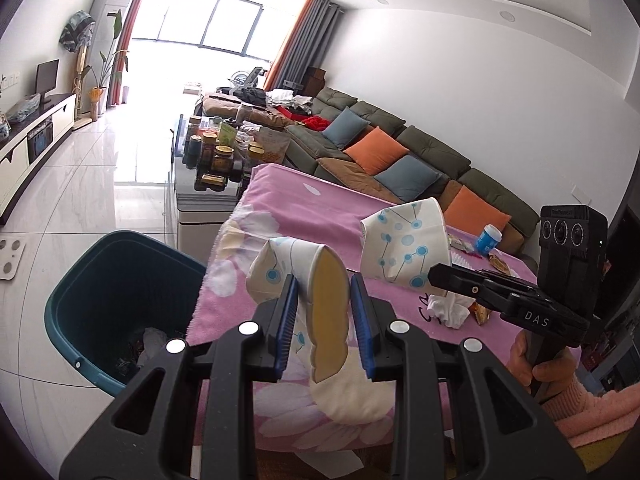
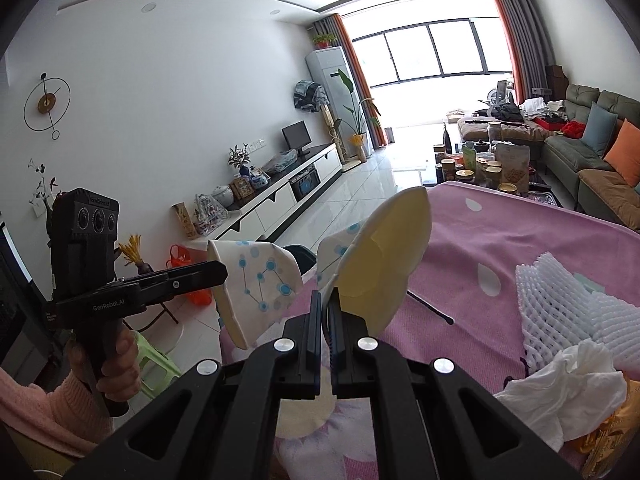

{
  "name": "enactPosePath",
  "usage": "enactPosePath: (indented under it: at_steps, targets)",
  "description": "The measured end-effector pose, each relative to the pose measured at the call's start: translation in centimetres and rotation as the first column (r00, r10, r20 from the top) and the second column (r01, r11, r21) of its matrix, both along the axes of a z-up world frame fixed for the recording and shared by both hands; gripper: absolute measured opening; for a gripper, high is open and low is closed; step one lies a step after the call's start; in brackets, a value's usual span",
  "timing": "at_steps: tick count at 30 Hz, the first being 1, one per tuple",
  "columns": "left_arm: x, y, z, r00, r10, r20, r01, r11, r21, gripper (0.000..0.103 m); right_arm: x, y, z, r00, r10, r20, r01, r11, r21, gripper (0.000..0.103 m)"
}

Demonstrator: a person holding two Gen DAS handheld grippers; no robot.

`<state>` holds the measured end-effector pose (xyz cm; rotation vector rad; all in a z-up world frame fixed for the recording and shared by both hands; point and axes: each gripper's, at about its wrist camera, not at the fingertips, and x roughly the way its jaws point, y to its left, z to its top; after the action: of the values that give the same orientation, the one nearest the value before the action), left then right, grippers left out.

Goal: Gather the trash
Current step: 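Lift both held paper cups and carry them toward the teal bin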

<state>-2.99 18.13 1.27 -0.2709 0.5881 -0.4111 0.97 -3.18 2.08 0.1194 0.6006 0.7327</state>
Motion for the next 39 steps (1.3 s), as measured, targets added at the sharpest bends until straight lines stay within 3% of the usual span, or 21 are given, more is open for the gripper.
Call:
enactPosePath:
  at_steps: [17,39]
  targets:
    - [0.8,5.6,-0.2,0.988,0.152,-0.012,-0.151,0.988,0.029,0.027,1.9,7.6,0.0,0.985,0.171,-0.03,-0.172,0.985,-0.026,0.002]
    - [2.7,9.5,-2.5,0.964,0.258,-0.059,-0.256,0.966,0.042,0.027,3.7,13.3,-0.2,0.969,0.24,-0.056,-0.244,0.966,-0.089,0.002]
